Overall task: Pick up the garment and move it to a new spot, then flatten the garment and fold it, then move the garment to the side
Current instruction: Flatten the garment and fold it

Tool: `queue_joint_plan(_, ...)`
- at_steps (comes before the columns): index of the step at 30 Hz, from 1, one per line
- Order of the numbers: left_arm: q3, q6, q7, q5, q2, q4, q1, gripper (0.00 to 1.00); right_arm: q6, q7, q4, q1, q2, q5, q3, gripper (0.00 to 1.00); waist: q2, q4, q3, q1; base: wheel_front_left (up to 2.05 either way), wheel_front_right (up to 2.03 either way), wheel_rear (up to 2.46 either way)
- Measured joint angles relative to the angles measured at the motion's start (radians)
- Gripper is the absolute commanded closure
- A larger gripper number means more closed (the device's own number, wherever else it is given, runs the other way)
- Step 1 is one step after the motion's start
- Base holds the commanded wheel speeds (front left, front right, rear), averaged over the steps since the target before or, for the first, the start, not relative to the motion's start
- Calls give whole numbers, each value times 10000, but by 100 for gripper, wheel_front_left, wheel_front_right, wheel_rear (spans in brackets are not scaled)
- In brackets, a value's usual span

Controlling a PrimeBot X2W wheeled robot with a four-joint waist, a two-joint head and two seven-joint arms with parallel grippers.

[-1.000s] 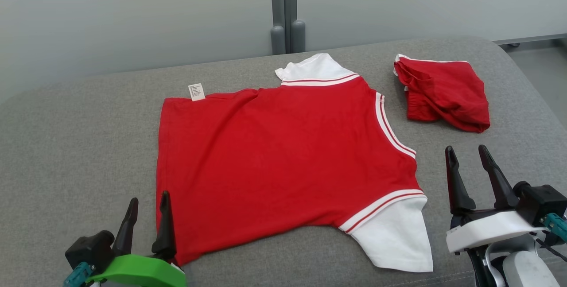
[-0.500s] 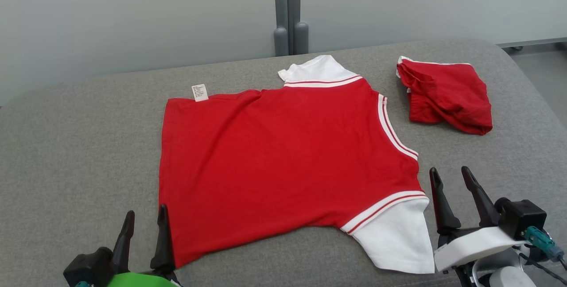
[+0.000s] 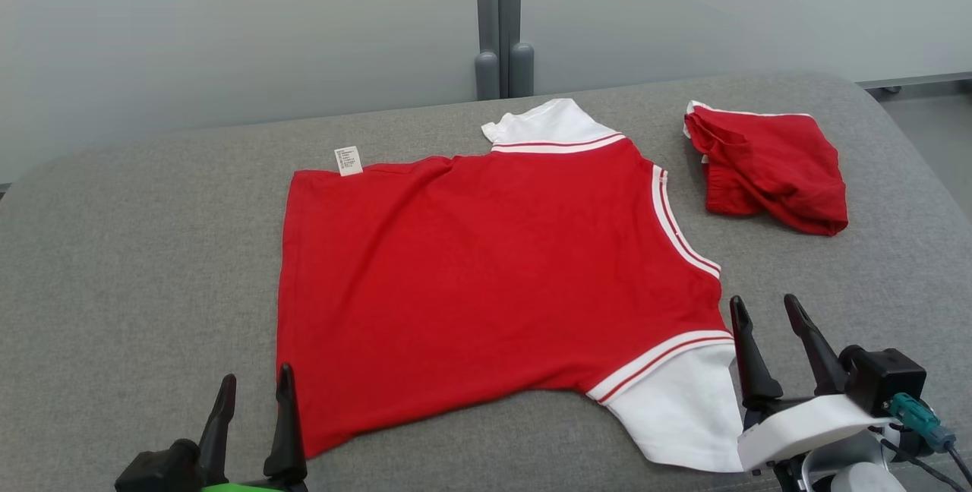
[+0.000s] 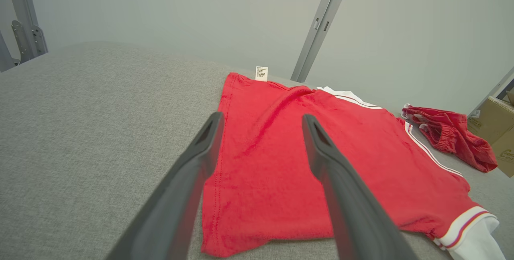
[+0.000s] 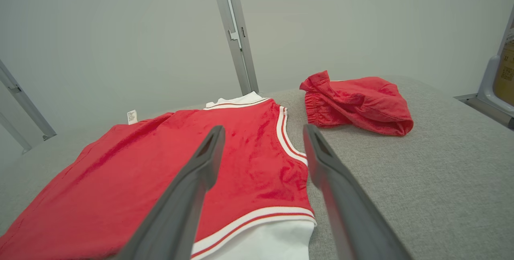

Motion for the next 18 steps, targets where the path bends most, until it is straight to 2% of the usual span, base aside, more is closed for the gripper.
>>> queue_joint_plan(18, 19, 0, 0, 29, -13, -219, 190, 0, -29, 0, 54, -2, 15, 0, 13, 0, 0, 8, -39, 0, 0, 0, 0)
